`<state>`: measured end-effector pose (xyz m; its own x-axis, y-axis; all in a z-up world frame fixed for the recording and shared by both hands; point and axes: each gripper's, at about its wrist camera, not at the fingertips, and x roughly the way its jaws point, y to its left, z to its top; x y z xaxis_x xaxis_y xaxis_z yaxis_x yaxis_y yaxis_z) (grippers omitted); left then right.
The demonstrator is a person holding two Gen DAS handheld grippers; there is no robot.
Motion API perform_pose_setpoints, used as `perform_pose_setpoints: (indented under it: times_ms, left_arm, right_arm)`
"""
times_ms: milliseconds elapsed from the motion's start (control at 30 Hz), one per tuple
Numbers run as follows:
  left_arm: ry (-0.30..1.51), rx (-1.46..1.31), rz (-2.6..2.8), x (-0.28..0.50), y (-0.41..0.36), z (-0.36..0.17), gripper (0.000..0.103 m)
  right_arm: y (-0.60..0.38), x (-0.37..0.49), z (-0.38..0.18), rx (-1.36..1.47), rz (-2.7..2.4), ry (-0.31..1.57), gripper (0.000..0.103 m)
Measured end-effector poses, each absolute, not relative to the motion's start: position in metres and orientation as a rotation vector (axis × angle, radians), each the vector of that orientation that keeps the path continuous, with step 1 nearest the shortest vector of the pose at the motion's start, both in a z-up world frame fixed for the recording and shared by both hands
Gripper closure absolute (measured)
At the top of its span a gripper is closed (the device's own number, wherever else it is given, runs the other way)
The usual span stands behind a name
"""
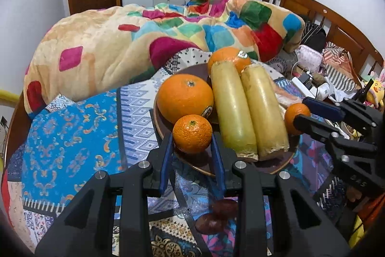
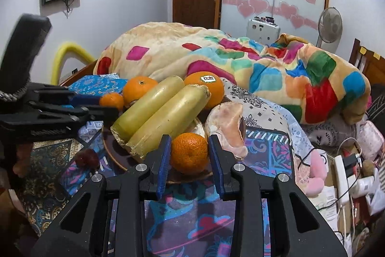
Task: Organize fruits
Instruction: 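Carry both mandarins onto the plate and open both grippers, then grasp a dark red small fruit with the left gripper while the right grasps another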
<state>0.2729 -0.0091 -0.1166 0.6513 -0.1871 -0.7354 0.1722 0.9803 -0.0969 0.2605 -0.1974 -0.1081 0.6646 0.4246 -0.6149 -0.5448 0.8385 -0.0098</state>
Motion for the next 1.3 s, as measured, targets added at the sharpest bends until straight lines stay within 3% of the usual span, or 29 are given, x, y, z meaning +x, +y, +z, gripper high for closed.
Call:
perform_pose_setpoints:
  times_ms: [400, 667, 1300]
  left_arm:
    - [0.832, 0.021, -0.203, 0.267, -0.017, -0.12, 0.071]
    - [0.85, -0.013, -0.204, 0.263, -0.01, -0.122, 0.066]
    - [0.845, -0.048, -0.211, 0.203, 0.001, -0.107, 0.065]
  right_arm:
    - [-0.199, 0.258, -0.113, -0.168, 0.588, 0.668, 0.074]
    - [-0.195, 0.253, -0.116, -0.202, 0.569, 0.647, 0.073]
    - [-0.198, 0.223, -0.1, -0.188, 0.569, 0.658, 0.062]
